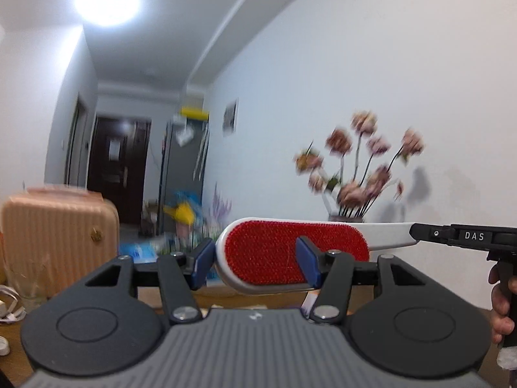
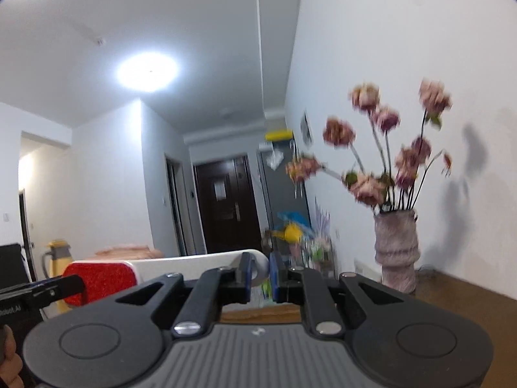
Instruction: Organize rigid objects
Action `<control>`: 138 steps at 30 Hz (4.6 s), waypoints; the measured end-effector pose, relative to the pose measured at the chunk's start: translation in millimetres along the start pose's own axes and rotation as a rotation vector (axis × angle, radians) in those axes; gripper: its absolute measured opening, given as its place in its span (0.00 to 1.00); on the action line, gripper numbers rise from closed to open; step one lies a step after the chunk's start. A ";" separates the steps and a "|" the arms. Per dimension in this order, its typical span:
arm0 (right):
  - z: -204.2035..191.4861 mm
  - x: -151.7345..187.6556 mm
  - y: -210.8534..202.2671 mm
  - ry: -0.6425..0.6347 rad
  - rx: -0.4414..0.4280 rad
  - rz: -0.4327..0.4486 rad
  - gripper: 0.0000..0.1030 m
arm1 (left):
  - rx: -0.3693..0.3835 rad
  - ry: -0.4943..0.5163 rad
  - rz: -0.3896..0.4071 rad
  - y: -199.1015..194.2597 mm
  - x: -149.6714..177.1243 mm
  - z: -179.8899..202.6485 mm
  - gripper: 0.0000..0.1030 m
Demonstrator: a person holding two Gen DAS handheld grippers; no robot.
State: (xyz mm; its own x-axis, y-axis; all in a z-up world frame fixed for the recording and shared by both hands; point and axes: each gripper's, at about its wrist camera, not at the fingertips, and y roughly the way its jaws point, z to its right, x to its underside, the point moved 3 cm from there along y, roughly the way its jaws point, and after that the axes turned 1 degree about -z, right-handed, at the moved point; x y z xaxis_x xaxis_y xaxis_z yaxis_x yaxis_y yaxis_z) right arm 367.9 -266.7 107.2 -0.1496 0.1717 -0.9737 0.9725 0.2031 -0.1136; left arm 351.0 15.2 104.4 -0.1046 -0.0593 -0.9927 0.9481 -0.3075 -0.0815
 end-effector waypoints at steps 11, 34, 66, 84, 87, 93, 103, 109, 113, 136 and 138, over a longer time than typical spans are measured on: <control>67.3 64.4 190.0 0.223 0.047 -0.655 0.13 | -0.076 -0.246 -0.692 192.1 59.2 -69.5 0.54; 32.8 20.9 173.0 -0.009 0.082 -0.704 0.45 | -0.182 -0.068 -0.665 165.2 14.7 -42.2 0.74; -33.7 34.5 -29.8 -0.228 0.023 0.103 0.92 | -0.240 0.058 0.047 -37.3 8.1 29.5 0.98; -69.0 120.5 -221.1 -0.248 -0.019 0.008 1.00 | -0.235 0.087 -0.009 -230.6 93.6 74.4 1.00; -81.8 137.1 -251.9 -0.266 0.008 0.003 1.00 | -0.250 0.164 0.029 -264.5 107.2 85.9 1.00; -85.9 160.3 -304.3 -0.203 0.068 0.026 1.00 | -0.253 0.043 -0.022 -303.2 129.9 89.3 1.00; -81.2 168.7 -316.1 -0.072 0.084 0.023 1.00 | -0.298 0.007 0.005 -310.5 125.0 80.9 1.00; -83.4 166.9 -316.3 -0.086 0.083 0.027 1.00 | -0.298 0.020 0.008 -308.6 123.0 83.8 1.00; -85.2 166.3 -316.2 -0.092 0.086 0.027 1.00 | -0.297 0.025 0.010 -308.9 122.9 84.7 1.00; -83.5 168.0 -315.6 -0.078 0.084 0.024 1.00 | -0.297 0.032 0.002 -308.3 123.7 85.2 1.00; -84.4 168.0 -315.8 -0.081 0.084 0.025 1.00 | -0.297 0.033 0.002 -308.2 123.5 85.4 1.00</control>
State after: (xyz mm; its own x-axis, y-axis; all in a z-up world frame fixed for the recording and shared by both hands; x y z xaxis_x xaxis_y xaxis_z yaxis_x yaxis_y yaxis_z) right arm 20.6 -220.7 -3.9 -0.1134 0.0966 -0.9889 0.9878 0.1178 -0.1017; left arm 20.2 21.6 14.4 -0.0978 -0.0274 -0.9948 0.9951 -0.0157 -0.0974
